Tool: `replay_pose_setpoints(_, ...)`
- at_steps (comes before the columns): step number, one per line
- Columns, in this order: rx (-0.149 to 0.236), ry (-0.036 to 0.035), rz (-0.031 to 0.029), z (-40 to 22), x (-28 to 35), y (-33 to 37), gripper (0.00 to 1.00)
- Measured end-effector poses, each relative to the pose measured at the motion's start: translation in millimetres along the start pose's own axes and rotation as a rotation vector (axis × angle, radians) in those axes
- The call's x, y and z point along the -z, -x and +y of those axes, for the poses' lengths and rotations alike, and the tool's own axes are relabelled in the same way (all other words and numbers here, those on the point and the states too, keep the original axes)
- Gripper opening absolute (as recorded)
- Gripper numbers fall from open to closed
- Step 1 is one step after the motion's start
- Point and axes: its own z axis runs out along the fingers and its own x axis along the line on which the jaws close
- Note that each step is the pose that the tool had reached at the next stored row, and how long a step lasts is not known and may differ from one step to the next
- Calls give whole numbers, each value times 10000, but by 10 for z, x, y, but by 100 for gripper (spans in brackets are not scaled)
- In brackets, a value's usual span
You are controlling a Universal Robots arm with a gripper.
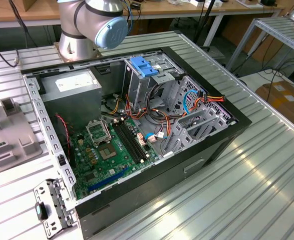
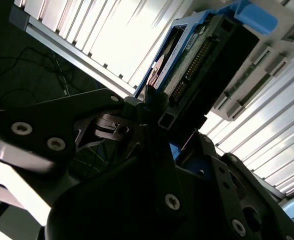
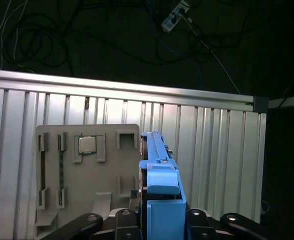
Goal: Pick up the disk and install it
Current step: 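Pick up the disk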
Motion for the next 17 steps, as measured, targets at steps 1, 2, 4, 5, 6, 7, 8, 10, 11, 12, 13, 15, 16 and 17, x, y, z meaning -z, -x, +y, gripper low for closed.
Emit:
replay_pose_setpoints(1,0,1,-2,0,13,2,36)
replay_pose_setpoints(2,0,0,-4,1,27,3,36)
replay_pose_setpoints(4,0,1,-6,2,51,6,36)
replay_pose_setpoints(5,0,0,-7,3,70,9,36)
replay_pose_setpoints(6,0,0,-8,3,80,10,36)
replay_pose_setpoints(7,0,-1,-9,3,89,11,36)
replay_pose_setpoints(8,0,0,-9,3,96,12,36)
replay_pose_setpoints(10,0,0,-10,4,121,15,36)
replay_pose_setpoints(11,0,-1,-12,5,136,17,36)
replay_pose_setpoints(12,0,0,-13,5,145,18,36)
replay_pose_setpoints(13,0,0,-13,6,152,19,36)
replay_pose_setpoints(15,0,0,-14,6,163,20,36)
replay_pose_setpoints(16,0,0,-14,6,168,21,36)
replay_pose_setpoints(17,0,0,-14,7,174,21,36)
